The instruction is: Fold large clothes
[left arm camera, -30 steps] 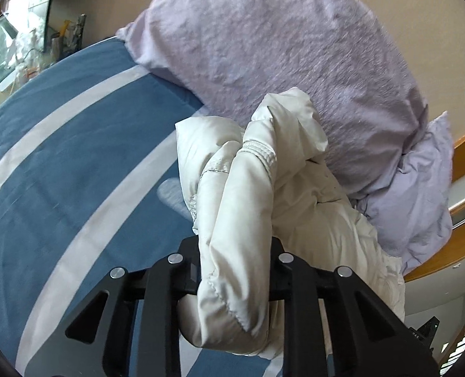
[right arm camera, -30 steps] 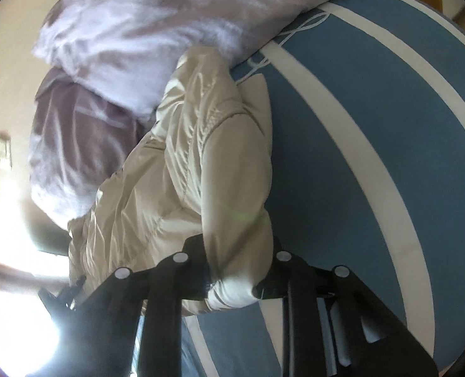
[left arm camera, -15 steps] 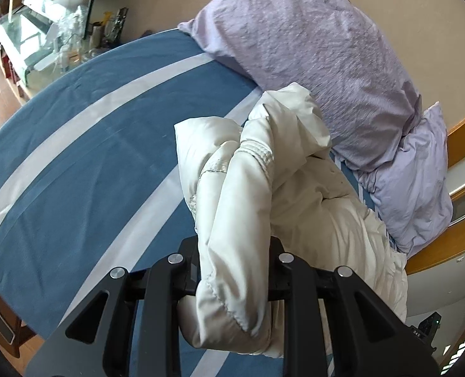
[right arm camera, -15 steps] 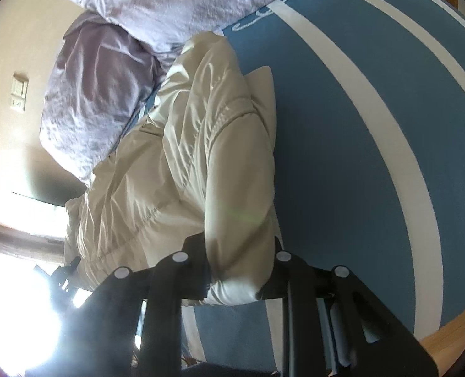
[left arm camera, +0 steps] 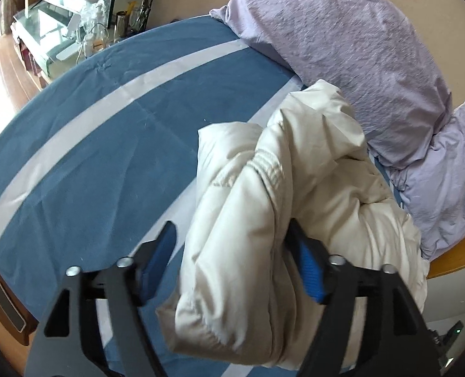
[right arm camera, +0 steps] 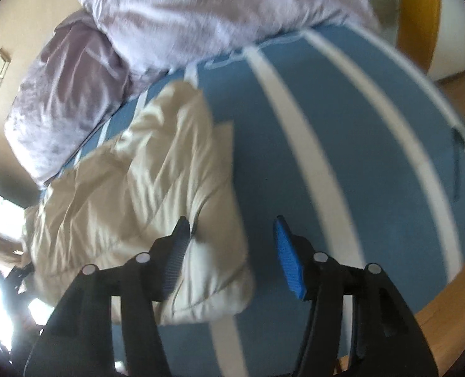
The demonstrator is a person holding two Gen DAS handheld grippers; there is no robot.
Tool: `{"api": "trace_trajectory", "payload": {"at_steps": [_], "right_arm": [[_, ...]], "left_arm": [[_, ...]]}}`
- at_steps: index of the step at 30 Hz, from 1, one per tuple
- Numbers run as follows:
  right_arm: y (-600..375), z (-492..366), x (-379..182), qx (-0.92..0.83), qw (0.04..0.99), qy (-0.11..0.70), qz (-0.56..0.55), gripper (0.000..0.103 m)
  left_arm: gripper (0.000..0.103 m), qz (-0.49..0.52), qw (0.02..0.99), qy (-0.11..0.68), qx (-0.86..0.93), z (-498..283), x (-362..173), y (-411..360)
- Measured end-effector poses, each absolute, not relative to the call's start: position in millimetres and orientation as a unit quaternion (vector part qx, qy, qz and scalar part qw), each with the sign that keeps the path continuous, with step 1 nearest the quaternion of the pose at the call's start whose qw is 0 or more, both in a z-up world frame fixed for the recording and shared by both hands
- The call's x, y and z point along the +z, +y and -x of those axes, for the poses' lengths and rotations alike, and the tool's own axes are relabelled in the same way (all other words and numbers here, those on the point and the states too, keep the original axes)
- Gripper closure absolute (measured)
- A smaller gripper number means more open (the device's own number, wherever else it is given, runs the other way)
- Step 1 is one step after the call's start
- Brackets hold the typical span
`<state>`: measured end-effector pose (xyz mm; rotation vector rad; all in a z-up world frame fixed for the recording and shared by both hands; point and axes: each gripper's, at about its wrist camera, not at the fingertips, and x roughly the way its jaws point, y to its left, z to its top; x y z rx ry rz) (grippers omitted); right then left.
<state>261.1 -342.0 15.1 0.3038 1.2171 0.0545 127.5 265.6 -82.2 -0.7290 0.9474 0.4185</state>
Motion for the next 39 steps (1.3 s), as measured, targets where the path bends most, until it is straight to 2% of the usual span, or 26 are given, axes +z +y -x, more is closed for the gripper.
{"api": "trace_trajectory", "payload": {"at_steps": [3,6,8,18,23,28,34,39], "right_arm": [[-333,-270,26,0.03,0.822,0.556,-0.116,0.048],[-312,-277,34,0.052,0.832,0.546,-0.082,0.047],[-291,-283,37,0.072,0.834,0.543,-0.059,0.043],[-203,-280,12,0.127,0.819,0.557,0.047,0.043],[-191,-275,-14,0.114,0.81,0.569,0.09,0.032],[-182,-271,-34,0.106,0.813,0.561,0.117,0.03],[-183,-270,-44,0.105,0.817,0.556,0.108,0.03],[-184,-268,-45,0.105,0.82,0.552,0.105,0.029]], "left_arm": [[0.014,0.337,0.803,0.451,0.195,-136,-82,271],[0.01,0.338,0.801,0.457,0.189,-145,-81,275],[0.009,0.337,0.798,0.464,0.185,-152,-81,277],[0.008,0.342,0.792,0.478,0.163,-166,-95,282],[0.006,0.356,0.785,0.482,0.159,-169,-106,283],[0.008,0.37,0.784,0.474,0.155,-169,-113,283],[0.032,0.378,0.793,0.455,0.145,-169,-110,276],[0.065,0.392,0.801,0.432,0.134,-165,-96,271]]}}
